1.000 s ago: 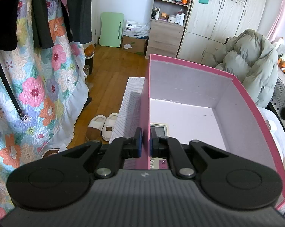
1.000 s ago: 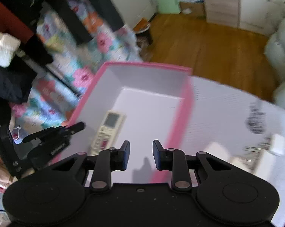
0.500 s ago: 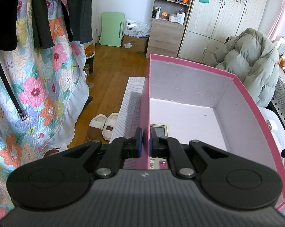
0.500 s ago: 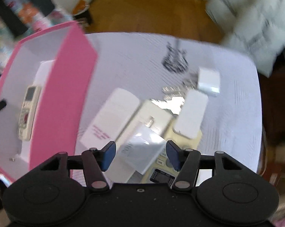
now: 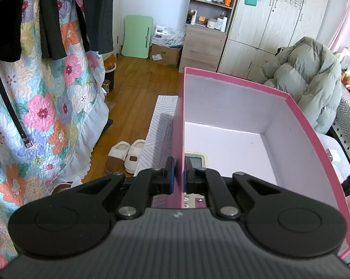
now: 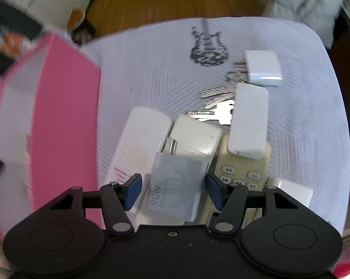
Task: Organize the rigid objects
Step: 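Grasp the white charger with the right tool and carry it to the box, then release the white charger into the box with the right tool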
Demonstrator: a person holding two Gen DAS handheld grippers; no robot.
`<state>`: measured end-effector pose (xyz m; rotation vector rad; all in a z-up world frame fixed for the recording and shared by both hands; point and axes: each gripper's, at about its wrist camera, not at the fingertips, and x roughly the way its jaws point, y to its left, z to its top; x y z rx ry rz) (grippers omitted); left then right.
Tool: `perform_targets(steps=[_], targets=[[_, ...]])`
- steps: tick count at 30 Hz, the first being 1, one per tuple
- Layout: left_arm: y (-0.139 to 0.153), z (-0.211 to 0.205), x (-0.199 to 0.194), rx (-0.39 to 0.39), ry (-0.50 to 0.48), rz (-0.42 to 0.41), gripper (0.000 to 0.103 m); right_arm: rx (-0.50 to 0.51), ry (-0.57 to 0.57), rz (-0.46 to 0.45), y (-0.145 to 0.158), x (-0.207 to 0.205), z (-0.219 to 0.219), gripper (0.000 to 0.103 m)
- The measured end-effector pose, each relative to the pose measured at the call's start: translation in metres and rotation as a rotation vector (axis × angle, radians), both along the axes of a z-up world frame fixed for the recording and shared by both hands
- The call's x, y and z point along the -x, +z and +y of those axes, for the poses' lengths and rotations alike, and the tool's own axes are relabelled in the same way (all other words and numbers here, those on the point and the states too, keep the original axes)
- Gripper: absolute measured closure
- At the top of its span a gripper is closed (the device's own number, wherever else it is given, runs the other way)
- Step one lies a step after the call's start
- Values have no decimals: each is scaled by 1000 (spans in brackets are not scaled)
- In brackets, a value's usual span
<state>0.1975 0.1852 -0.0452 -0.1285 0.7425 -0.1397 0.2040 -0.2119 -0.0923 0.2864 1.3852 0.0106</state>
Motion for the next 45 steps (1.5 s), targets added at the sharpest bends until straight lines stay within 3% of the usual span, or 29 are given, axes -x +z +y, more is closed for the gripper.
perform_targets(steps=[4, 9, 20, 23, 27, 34, 38, 45], targets=[[0, 0, 0, -1, 2, 2, 96, 103, 78, -36, 1, 7, 18, 44], [-2, -1, 1, 1, -5, -1, 96, 140, 170, -170, 29, 21, 22, 46], [-1, -1, 1, 0, -4, -1, 96, 62, 262, -415, 113, 38, 43, 46], [-1, 0, 0, 3, -2, 1, 96, 12, 351, -472, 130, 41, 62, 46], [-3, -3, 1, 6, -2, 2, 96, -109, 556, -520, 137, 41, 101, 46], [-3, -2, 3, 25, -3, 0, 96, -37, 931, -364, 97, 6, 180, 46], [-3, -2, 4, 23, -1, -2, 96, -59, 981, -287, 71, -10, 189, 46], [-3, 1, 3, 22, -1, -2, 96, 27, 1173, -184, 39, -7, 219, 46]])
